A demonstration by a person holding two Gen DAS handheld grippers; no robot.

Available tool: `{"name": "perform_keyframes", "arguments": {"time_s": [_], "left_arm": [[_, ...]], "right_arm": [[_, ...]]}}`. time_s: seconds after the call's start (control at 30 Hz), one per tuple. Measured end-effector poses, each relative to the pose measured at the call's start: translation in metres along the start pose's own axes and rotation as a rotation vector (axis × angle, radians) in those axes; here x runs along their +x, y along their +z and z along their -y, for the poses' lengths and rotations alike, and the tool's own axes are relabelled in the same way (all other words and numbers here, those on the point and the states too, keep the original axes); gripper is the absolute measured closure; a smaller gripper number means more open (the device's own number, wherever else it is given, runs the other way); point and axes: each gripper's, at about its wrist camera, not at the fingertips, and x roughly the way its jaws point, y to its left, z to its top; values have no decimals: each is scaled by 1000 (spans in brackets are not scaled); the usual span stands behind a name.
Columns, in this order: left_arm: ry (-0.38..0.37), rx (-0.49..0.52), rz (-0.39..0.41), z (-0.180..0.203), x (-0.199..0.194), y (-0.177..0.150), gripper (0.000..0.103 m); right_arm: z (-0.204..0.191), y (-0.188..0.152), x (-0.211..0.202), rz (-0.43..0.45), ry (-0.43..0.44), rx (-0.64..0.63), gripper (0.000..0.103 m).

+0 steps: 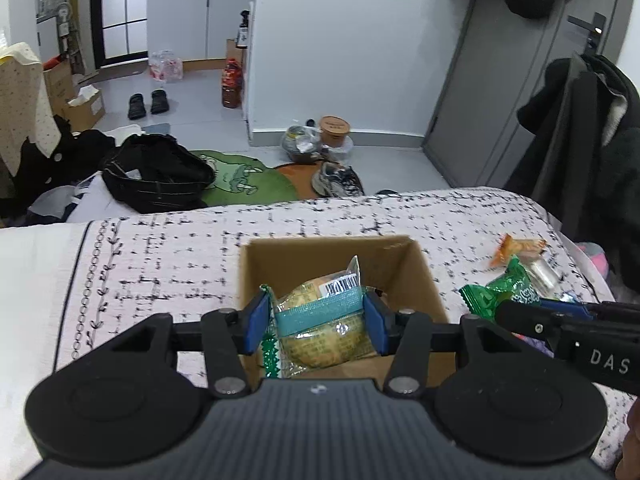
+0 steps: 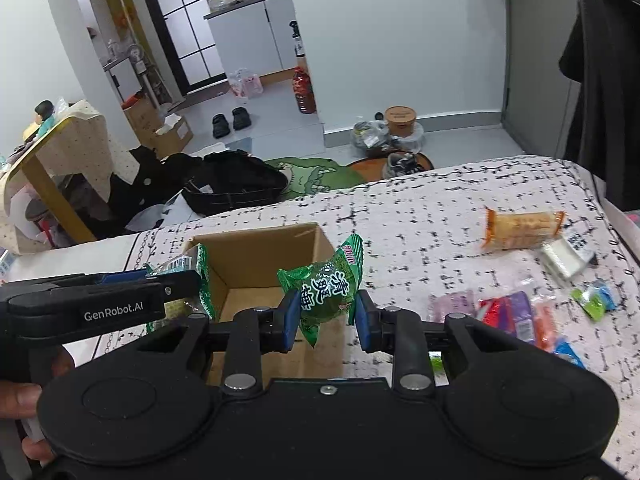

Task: Organize snacks
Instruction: 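Carry both packs over the cardboard box and open both tools to drop them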

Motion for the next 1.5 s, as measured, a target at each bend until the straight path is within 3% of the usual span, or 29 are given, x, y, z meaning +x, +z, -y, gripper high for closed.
{"name": "perform_keyframes", "arguments": {"time_s": [0.63, 0.87, 0.97, 1.07, 1.13, 1.27, 1.33, 1.5], "left_arm": [[23, -76, 3, -22, 36, 4, 49], [25, -110, 45, -31, 19, 2, 35], [37, -123, 38, -35, 15, -1, 35], [44, -130, 28, -39, 11, -5, 32], [52, -133, 17, -40, 9, -5, 27], [48, -137, -10, -37, 6, -9, 22], [45, -147, -19, -36, 5, -11, 21], [47, -168, -31, -30, 2, -16, 14]], "right_arm": [[-27, 12, 49, -30, 8, -47, 75], [-35, 16, 52, -31, 23, -43, 74], [-37, 17, 55, -27, 19, -41, 72], [-36, 18, 56, -24, 22, -31, 64], [-34, 19, 53, -16, 11, -23, 47], [-26, 21, 45, -36, -4, 19, 31], [-22, 19, 38, -31, -31, 19, 14], [-8, 17, 24, -29, -49, 23, 5]]}}
